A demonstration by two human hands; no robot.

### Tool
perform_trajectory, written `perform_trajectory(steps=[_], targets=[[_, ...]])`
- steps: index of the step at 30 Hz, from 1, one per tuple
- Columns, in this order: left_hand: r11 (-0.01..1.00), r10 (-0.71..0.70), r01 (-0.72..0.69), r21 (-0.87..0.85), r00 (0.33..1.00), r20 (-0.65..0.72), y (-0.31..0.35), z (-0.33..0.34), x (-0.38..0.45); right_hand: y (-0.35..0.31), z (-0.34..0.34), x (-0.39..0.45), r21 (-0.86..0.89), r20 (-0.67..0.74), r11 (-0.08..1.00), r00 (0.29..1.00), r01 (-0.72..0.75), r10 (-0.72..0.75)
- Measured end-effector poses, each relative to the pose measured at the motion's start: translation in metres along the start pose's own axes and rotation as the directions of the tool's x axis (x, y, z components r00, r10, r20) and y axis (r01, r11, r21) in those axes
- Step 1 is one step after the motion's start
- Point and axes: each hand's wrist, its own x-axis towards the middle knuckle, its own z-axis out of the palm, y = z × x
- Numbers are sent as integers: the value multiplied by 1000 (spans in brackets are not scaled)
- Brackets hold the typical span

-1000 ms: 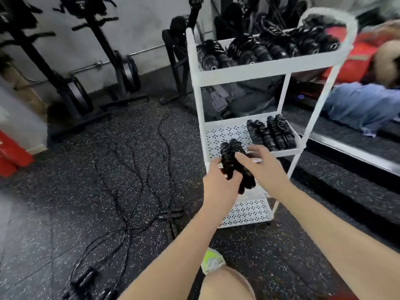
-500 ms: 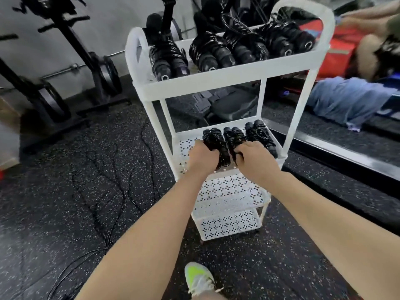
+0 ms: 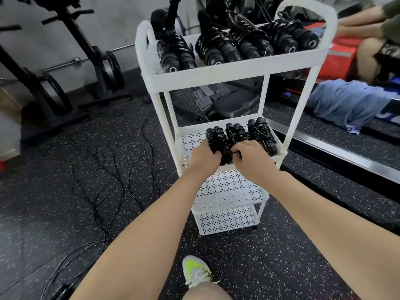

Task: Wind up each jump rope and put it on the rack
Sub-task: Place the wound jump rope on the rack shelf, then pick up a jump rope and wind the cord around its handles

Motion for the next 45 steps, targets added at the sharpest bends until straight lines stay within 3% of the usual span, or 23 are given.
perform_trajectory(steps=[5,10,15,19,27,37,45], targets=[[992,126,-125,17,990,-61,-9,-23,-42,-42,4,-21,73,22,992,995,100,-102],[989,141,-147,-24,978,-157,-62,-56,-101,-106,19,-50,144,169,969,960,200,-223],[999,31,-29,14,978,-205,-150,-98,-163,-176,66,-86,174,396,945,860,276,-324],[989,-138,145,19,968,-208,-237,-126,-200,-221,123,-109,202,541,936,764,289,-352],[902,-415,431,34,886,-208,-391,-147,-245,-272,241,-133,131,778,953,568,272,-269],[796,-593,600,84,800,-96,-530,-116,-260,-298,385,-171,73,903,968,396,241,-167],[696,-699,692,190,714,-41,-642,-86,-259,-312,502,-194,29,948,961,298,274,-114]])
